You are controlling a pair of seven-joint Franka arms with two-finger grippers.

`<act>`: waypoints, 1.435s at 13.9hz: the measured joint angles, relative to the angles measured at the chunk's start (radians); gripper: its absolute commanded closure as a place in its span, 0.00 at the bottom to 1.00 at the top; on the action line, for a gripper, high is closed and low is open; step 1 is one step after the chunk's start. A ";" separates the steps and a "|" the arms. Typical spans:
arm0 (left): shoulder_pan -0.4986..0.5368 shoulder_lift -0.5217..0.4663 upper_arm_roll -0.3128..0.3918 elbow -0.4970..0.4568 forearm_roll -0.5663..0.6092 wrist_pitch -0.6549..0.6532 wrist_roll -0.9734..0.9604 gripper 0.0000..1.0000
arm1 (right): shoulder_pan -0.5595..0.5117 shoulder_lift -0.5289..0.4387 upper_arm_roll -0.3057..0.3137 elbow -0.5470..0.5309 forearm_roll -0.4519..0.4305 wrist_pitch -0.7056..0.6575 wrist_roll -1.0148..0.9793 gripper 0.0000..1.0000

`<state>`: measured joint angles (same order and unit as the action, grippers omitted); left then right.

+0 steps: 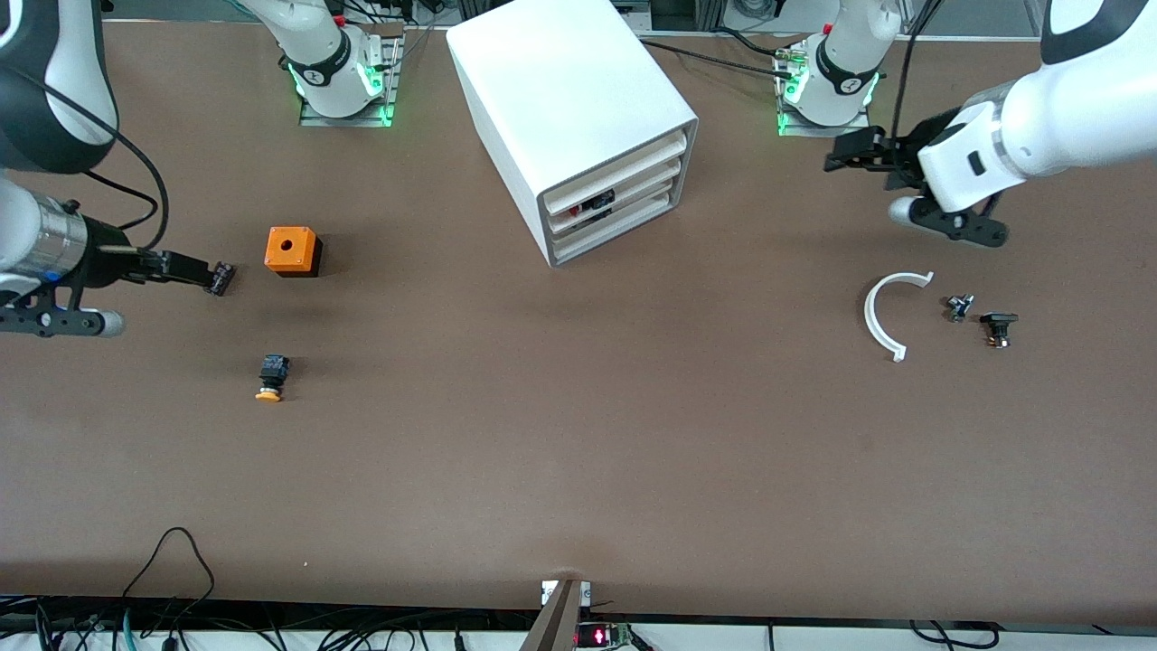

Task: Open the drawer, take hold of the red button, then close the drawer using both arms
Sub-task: 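Reach the left gripper to the drawer handle while the right gripper advances, then pull the drawer open with the left gripper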

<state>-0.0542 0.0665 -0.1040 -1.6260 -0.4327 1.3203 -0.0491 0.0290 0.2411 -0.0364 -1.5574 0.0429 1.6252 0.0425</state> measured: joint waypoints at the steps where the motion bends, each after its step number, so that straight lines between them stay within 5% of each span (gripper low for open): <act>1: 0.001 0.023 0.001 -0.002 -0.067 -0.012 0.008 0.00 | 0.010 0.010 0.002 0.001 0.002 0.010 0.006 0.00; 5: 0.000 0.148 0.001 -0.034 -0.267 -0.006 0.182 0.00 | 0.069 0.059 0.006 0.061 0.003 0.017 0.146 0.00; 8: 0.001 0.215 0.001 -0.162 -0.397 0.094 0.469 0.00 | 0.106 0.096 0.007 0.087 0.009 0.017 0.281 0.00; 11: 0.001 0.168 -0.011 -0.349 -0.540 0.277 0.629 0.00 | 0.142 0.117 0.008 0.114 0.009 0.021 0.397 0.00; 14: -0.002 0.087 -0.113 -0.543 -0.683 0.482 0.810 0.01 | 0.170 0.129 0.008 0.125 0.011 0.021 0.486 0.00; 17: -0.008 0.100 -0.173 -0.609 -0.703 0.549 0.907 0.02 | 0.223 0.174 0.010 0.169 0.013 0.022 0.601 0.00; 19: -0.004 0.127 -0.174 -0.613 -0.703 0.555 0.983 0.12 | 0.255 0.215 0.010 0.209 0.033 0.028 0.682 0.00; 20: 0.003 0.148 -0.173 -0.615 -0.703 0.556 1.012 0.26 | 0.270 0.235 0.010 0.230 0.038 0.029 0.726 0.00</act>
<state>-0.0517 0.2144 -0.2771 -2.2408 -1.1357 1.8759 0.9625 0.2993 0.4759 -0.0262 -1.3275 0.0804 1.6543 0.7682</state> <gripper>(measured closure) 0.035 0.000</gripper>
